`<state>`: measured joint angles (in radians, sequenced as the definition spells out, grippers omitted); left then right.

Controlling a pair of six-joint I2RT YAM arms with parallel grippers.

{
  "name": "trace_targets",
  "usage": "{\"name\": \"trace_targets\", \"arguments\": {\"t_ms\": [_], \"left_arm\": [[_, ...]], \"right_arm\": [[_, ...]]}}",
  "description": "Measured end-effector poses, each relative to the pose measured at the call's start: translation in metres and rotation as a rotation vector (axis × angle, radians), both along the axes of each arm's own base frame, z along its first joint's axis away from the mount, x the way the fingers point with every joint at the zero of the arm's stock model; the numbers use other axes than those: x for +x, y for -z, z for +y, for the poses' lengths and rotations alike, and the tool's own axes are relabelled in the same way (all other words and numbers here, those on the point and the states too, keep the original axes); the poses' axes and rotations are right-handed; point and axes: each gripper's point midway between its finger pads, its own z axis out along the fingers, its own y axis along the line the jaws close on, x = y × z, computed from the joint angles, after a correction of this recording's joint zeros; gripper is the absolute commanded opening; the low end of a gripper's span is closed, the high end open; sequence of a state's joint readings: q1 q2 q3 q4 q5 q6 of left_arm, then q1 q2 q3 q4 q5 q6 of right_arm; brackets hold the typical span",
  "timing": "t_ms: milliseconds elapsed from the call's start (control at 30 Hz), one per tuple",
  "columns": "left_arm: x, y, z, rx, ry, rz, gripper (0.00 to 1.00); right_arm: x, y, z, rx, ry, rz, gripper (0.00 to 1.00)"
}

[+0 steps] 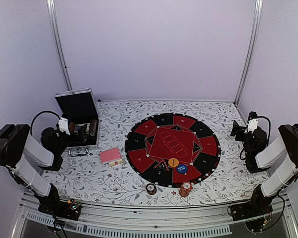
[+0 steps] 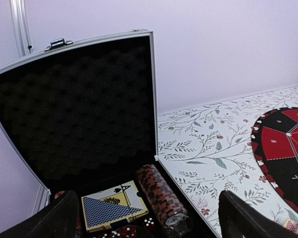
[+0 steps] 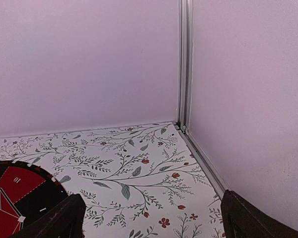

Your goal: Distribute texas hold em gaming equipment

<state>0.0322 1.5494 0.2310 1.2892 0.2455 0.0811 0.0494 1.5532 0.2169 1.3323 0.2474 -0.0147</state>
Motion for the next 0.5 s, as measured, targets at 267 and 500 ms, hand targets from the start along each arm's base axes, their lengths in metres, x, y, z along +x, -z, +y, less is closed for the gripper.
{"name": "trace_targets", "arguments": {"t_ms": [267, 500], "left_arm": [[0.0000, 0.0000, 0.0001, 0.000, 0.000, 0.000, 1.00], [0.0054, 0.0004, 0.0011, -0.005, -0.001, 0.020, 1.00]], "right_arm": [[0.0001, 0.0000, -0.0001, 0.000, 0.000, 0.000, 0.99], [-0.0011, -0.0001, -0.0048, 0.026, 0.020, -0.005, 0.99]]}}
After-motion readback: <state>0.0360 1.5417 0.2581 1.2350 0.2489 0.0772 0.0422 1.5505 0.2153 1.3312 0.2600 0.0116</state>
